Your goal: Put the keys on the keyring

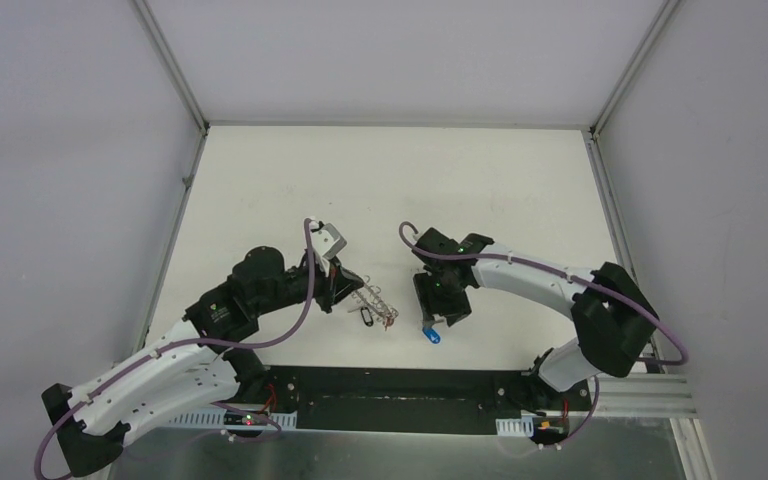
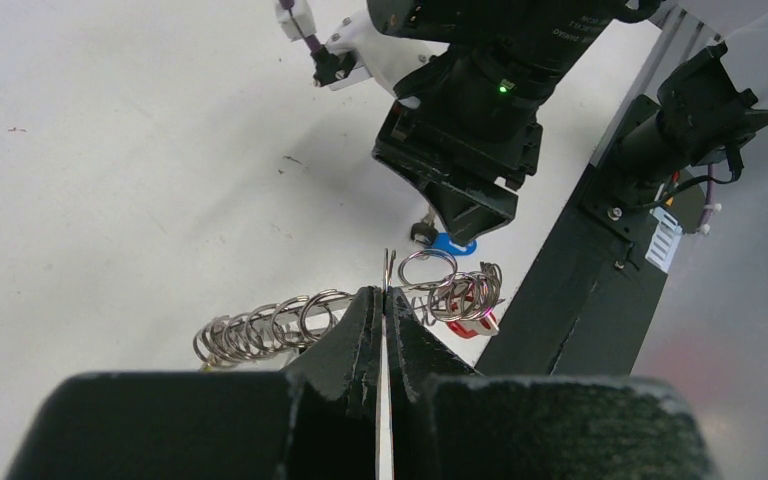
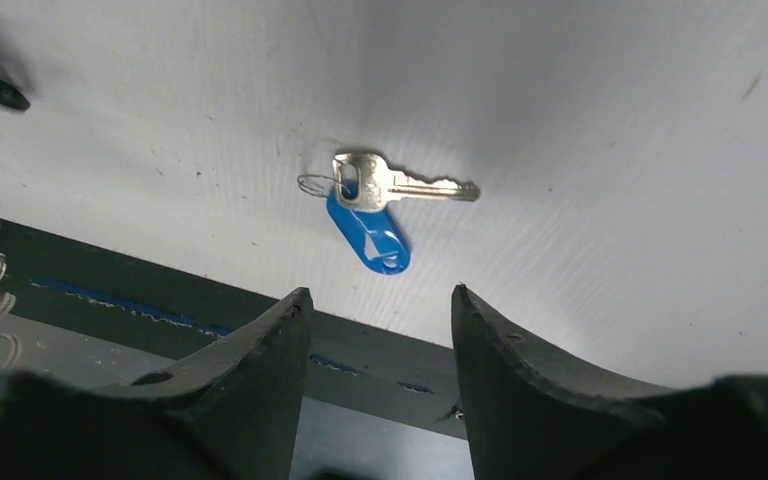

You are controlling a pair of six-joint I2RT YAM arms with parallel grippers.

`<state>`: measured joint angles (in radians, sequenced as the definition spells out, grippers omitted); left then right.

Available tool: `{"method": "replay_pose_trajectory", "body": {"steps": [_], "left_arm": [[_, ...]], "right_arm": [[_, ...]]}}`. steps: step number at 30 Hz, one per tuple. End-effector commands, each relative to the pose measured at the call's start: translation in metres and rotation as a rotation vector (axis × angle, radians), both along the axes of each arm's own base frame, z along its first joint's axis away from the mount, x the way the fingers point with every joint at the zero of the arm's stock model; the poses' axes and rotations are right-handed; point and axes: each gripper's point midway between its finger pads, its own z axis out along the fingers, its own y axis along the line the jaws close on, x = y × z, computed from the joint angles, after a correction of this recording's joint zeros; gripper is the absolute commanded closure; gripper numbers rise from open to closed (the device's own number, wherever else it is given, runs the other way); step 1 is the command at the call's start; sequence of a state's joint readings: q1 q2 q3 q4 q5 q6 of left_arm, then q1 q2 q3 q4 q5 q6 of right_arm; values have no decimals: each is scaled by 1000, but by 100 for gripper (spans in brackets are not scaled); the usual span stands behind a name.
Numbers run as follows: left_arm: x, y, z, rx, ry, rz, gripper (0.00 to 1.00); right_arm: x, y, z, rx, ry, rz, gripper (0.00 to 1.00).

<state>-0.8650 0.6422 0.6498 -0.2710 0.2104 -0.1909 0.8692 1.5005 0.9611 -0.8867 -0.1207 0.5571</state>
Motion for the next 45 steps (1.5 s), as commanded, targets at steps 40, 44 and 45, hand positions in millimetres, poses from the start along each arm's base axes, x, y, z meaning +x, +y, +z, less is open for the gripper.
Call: {"method": "replay_pose_trajectory", "body": {"steps": [40,44,45], "left_arm": [[-12,0,25,-55,23,-25,100],[-12,0,24,-56,28,-25,100],[-13,0,24,-55,29,-27,100]], "right_arm": [[33,64,-20,337,149,133,64],[27,59,-28,325,182,126,65],[26,57,-29,320,183,124,65]]}}
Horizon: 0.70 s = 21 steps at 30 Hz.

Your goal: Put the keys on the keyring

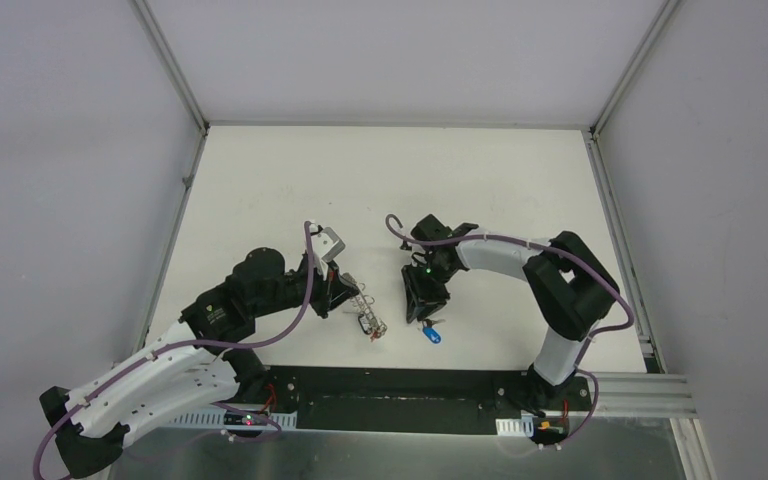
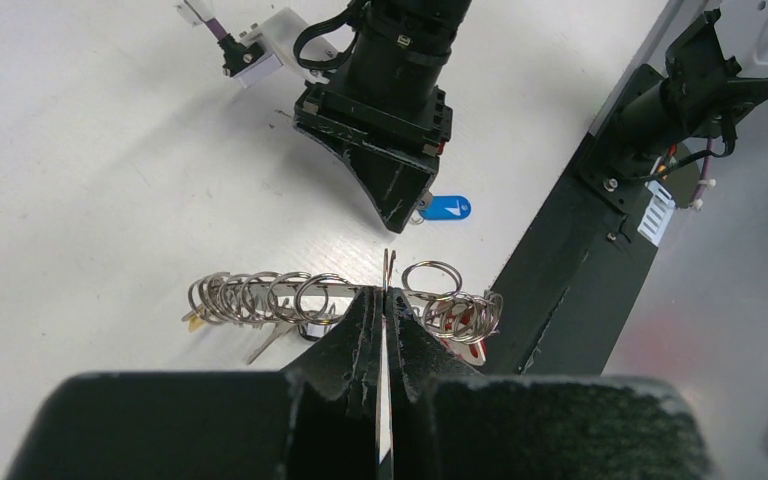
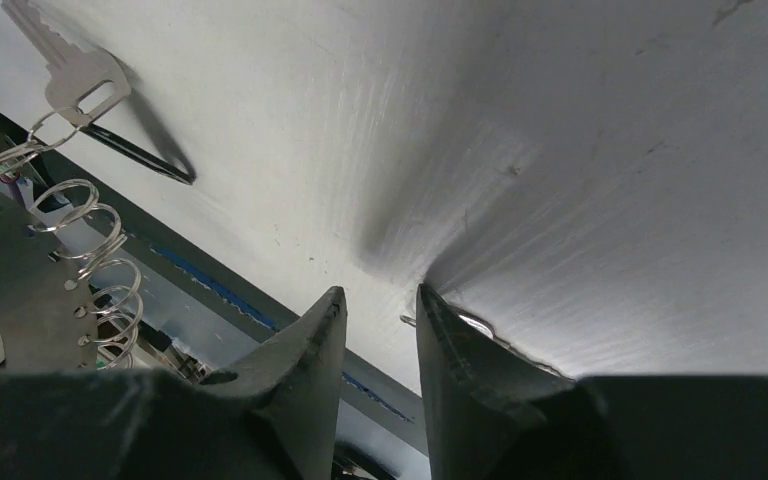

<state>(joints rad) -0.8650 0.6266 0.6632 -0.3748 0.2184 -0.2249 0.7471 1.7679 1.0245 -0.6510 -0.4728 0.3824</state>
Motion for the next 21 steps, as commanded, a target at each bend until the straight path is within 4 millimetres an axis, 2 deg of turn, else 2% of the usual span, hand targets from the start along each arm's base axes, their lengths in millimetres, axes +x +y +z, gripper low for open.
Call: {"method": "replay_pose_trajectory", "body": {"steps": [1,11,21], "left_arm": [[-3,-8,36,-97,-50,-27,100],[-3,-8,35,-96,-44,-29,100],[-3,-8,34,-98,-37,-26,100]], "right_arm": [[-2,1,0,37,6,19,65],[-8,-22,-5,-47,0,24,66],[-6,-41,2,-123,-63,26,66]]}}
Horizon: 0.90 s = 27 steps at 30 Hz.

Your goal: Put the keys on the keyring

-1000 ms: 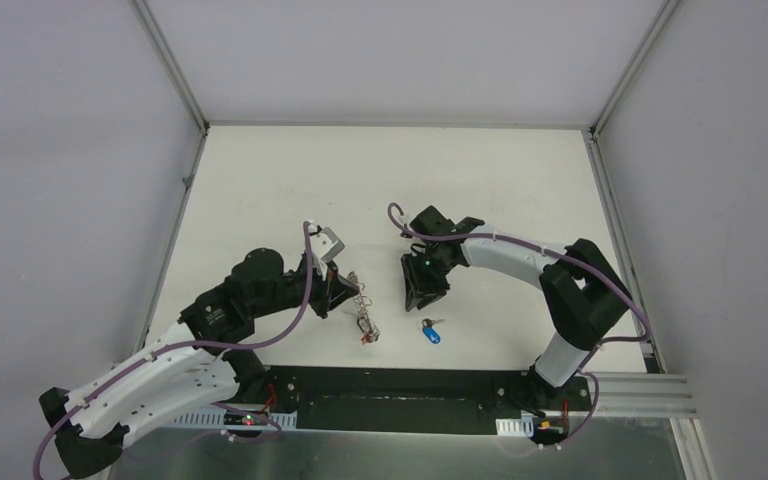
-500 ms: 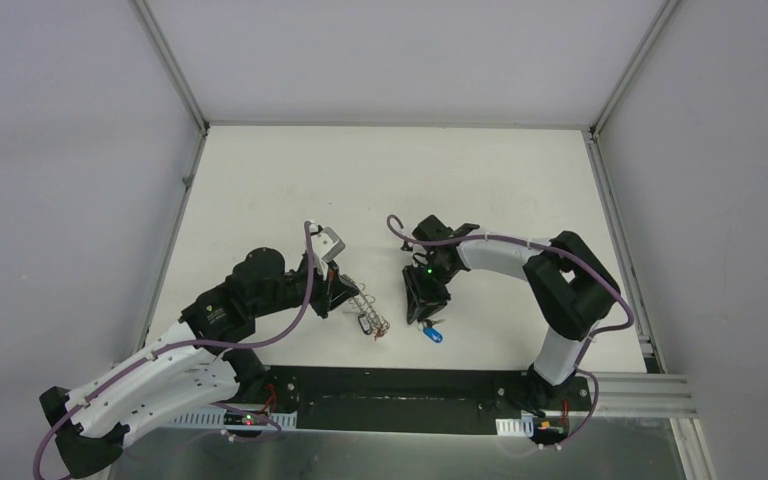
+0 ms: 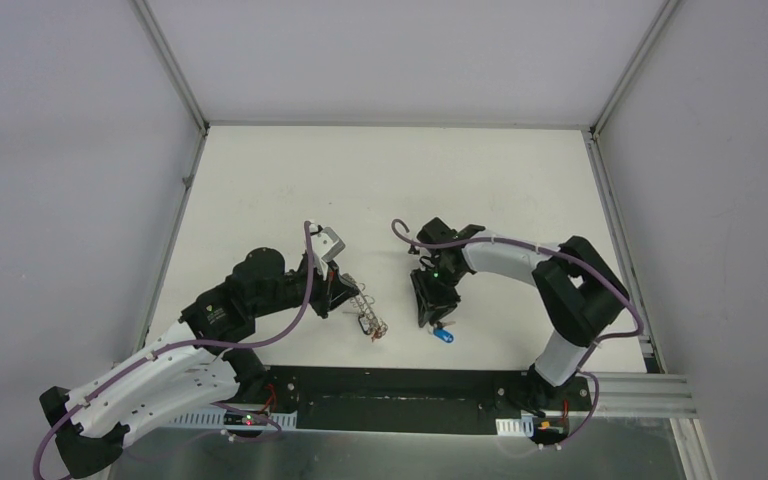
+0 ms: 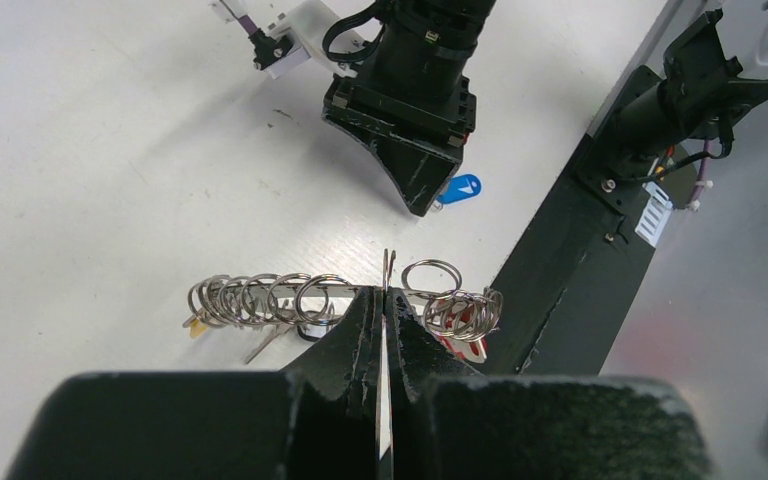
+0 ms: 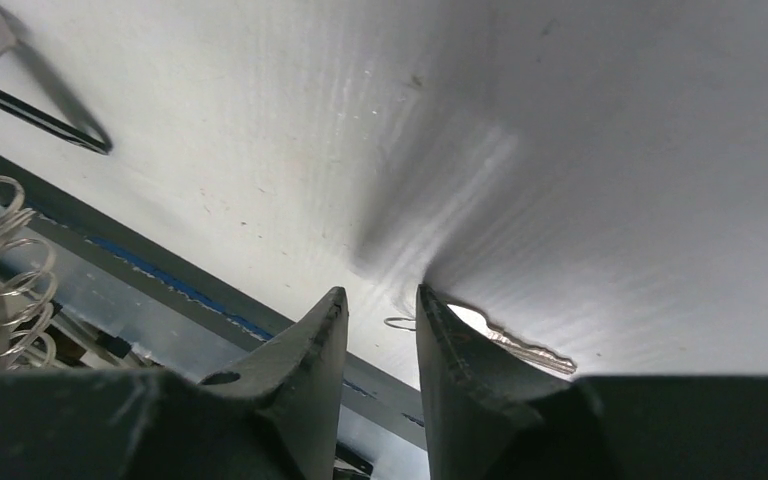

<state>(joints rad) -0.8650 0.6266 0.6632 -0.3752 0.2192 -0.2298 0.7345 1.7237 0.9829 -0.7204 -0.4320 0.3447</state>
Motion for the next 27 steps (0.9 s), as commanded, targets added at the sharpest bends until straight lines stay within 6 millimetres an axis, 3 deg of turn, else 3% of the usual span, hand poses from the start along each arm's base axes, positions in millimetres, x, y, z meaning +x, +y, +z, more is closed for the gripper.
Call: {"method": "replay_pose_trajectory", "body": {"steps": [1,6,10,13,22,27], "left_arm": [[-3,-8,35,-98,-41,-26,100],[-3,-9,35,-99,-38,-28,100],[-3,-9,36,-102,-37,-27,100],[-3,-9,35,-101,-31,-25,100],[-3,-11,32,-96,-16,-29,100],[-4,-11,31,-95,-12,-29,100]], "right_arm": [[6,-17,5,-57,-75,12,65],[10,-18,17,-48,-124,-3,62],[9,-25,27,-53,-157,-19,70],[5,-32,29,-78,-155,-33,70],[0,-45,32,-243,-233,-25,41],[-2,-47,18,-392,-276,3,45]]}}
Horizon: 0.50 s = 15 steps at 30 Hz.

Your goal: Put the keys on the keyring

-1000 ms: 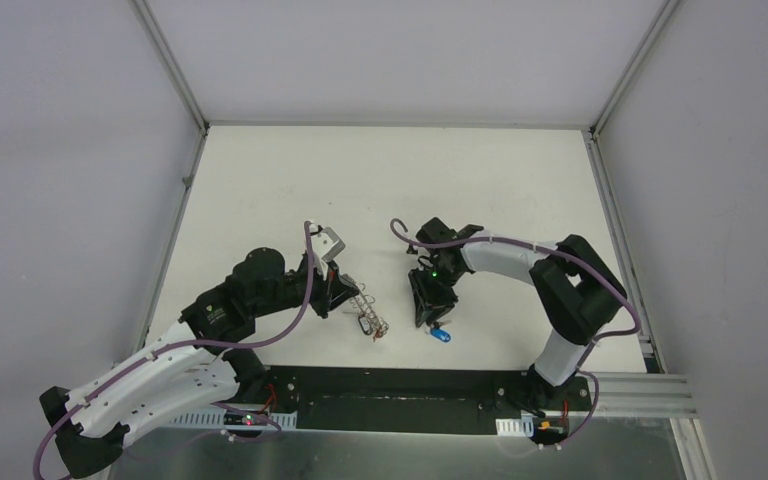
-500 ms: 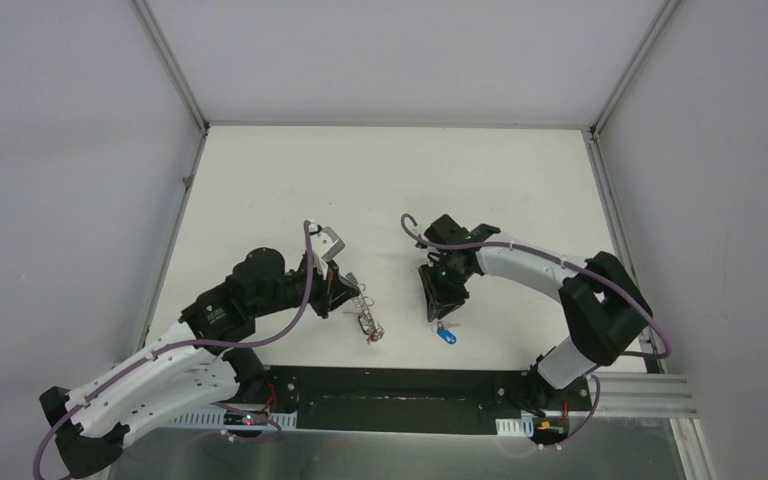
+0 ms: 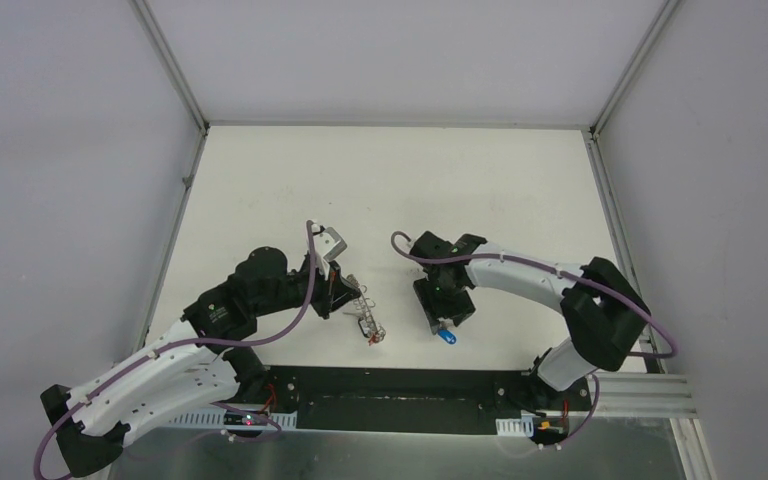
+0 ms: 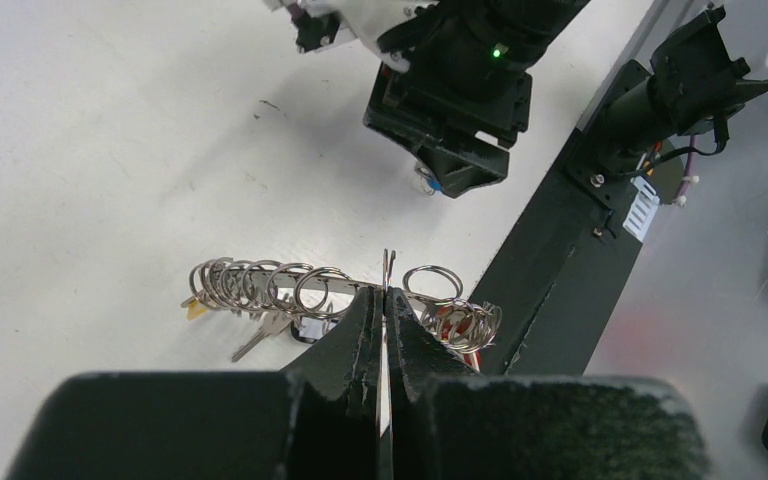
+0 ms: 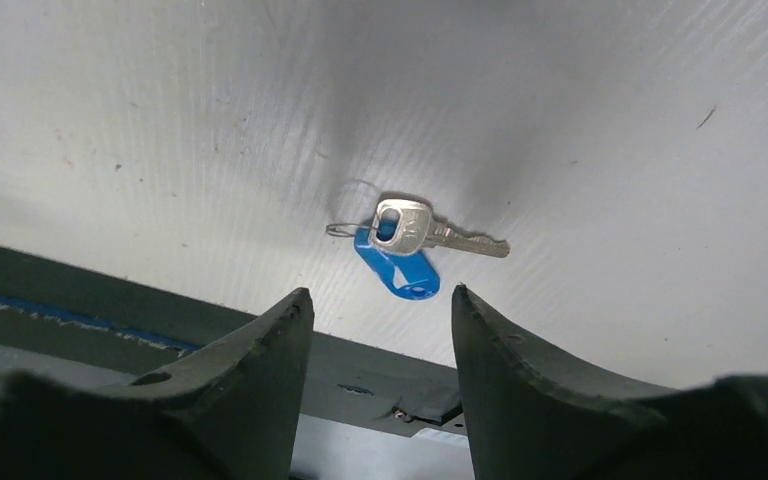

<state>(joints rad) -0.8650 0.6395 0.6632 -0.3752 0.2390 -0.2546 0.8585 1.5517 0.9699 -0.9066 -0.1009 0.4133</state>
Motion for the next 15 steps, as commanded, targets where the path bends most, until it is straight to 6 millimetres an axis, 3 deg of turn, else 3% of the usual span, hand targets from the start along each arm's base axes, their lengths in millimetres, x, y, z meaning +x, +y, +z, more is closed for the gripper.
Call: {"method": "replay_pose_trajectory", "body": {"steps": [1,8,15], "left_arm": [[-1,-8,34,-93,-47,-16,100],[-2,-7,33,-94,-44,-19,100],[-2,-7,32,-91,-42,-18,100]], "right_arm": [[13,-4,-4,-155,-98,-22,45],[19,19,-8,-159,-147,18,47],[20,25,-15,-189,-145,52,47]]}}
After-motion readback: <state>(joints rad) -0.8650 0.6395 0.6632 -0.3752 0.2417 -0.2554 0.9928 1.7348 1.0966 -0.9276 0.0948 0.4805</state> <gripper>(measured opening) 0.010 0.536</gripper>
